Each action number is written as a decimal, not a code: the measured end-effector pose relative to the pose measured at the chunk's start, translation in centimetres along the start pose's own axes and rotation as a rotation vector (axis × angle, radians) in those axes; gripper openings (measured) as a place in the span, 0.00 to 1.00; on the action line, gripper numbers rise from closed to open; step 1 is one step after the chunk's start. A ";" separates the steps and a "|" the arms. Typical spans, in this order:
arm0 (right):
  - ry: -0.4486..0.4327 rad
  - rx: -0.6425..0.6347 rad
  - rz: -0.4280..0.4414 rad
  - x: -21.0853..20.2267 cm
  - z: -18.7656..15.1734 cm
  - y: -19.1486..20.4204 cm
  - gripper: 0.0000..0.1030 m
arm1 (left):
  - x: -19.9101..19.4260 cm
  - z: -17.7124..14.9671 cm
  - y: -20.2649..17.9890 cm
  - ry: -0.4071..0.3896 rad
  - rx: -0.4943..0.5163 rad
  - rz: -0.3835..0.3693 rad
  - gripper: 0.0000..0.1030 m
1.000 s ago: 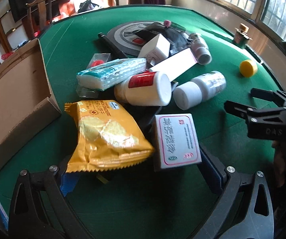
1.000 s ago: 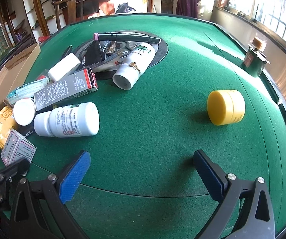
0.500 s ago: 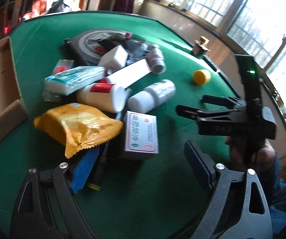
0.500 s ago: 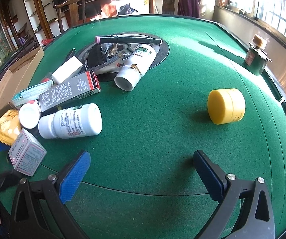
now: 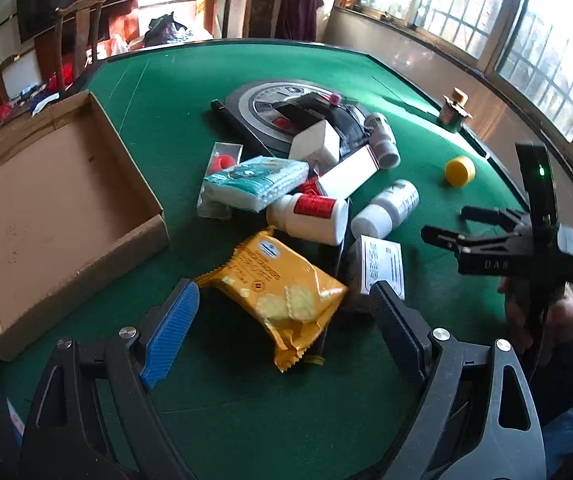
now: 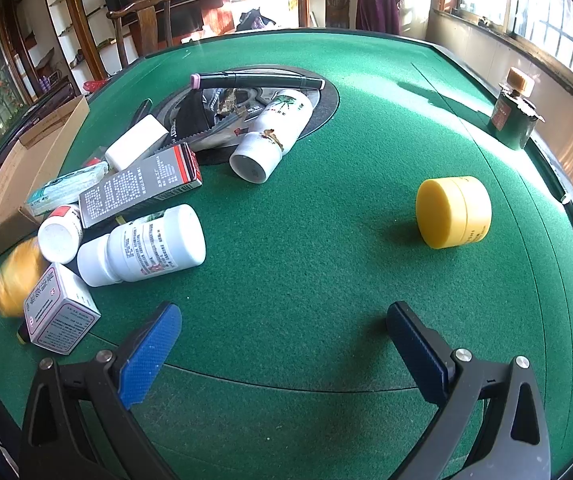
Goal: Organize objects
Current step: 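Move the left tool to the white medicine box while the right tool approaches the yellow tape roll, then close the left tool on the medicine box while the right tool grasps the yellow tape roll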
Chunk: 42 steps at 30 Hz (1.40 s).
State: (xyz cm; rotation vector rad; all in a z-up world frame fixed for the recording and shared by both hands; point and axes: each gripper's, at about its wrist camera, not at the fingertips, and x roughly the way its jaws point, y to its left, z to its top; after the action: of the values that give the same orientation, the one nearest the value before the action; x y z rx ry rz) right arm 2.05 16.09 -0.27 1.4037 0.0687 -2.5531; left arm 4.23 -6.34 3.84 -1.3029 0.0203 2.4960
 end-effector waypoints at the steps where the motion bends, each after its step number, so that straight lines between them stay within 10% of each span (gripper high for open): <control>1: -0.002 0.002 0.001 0.0 0.0 0.0 1.00 | -0.1 -0.4 -0.5 0.004 0.032 -0.016 0.85; 14: -0.002 0.007 -0.001 -0.2 0.0 -0.1 1.00 | 2.5 0.4 -7.6 0.045 0.212 -0.001 0.85; 19: 0.002 0.014 0.000 -0.2 0.1 -0.3 1.00 | 4.7 1.2 -8.5 0.084 0.216 0.034 0.67; 23: 0.000 0.020 0.001 -0.2 0.1 -0.4 1.00 | 6.5 1.4 -8.6 0.122 0.193 0.044 0.32; 36: -0.097 0.056 0.113 -3.0 0.0 -2.7 0.99 | 4.0 0.8 -6.8 0.036 0.115 -0.030 0.32; 42: -0.271 0.066 -0.060 -7.7 0.2 -7.1 1.00 | 2.6 0.8 -3.1 -0.015 0.041 -0.023 0.32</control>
State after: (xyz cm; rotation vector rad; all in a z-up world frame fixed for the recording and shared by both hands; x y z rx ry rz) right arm 4.28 24.34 5.81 1.0776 -0.0193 -2.7929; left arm 3.16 -2.60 2.64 -1.2613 0.0520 2.4726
